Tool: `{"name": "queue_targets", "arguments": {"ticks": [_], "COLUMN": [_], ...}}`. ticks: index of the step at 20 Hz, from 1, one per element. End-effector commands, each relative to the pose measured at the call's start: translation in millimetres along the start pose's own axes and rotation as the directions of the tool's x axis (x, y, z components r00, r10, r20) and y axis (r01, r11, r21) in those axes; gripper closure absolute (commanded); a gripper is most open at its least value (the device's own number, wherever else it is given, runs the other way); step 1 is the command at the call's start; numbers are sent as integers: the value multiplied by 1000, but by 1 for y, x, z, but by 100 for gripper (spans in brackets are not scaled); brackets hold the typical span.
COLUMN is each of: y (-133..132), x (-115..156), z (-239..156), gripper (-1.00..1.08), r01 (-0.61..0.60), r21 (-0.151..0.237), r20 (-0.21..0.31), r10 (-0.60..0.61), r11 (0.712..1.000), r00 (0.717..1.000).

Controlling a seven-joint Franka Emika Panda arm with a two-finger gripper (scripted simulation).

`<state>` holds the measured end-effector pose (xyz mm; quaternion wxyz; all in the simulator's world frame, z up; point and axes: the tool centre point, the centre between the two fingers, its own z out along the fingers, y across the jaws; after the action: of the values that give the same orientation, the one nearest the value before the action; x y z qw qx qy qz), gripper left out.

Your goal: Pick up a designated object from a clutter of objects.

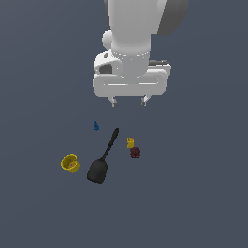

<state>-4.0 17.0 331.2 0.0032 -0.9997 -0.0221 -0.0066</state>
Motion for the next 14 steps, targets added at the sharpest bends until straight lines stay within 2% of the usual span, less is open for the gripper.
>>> {"name": "queue_targets", "arguments": {"ticks": [1,14], "y": [0,14], "x": [0,6], "z": [0,-10], "gripper": [-92,-92], "r01": [0,30], "r21": [0,-22], "r20": [0,-22], "r10": [0,-31], "r11": [1000,999], "r00": [1000,999]}}
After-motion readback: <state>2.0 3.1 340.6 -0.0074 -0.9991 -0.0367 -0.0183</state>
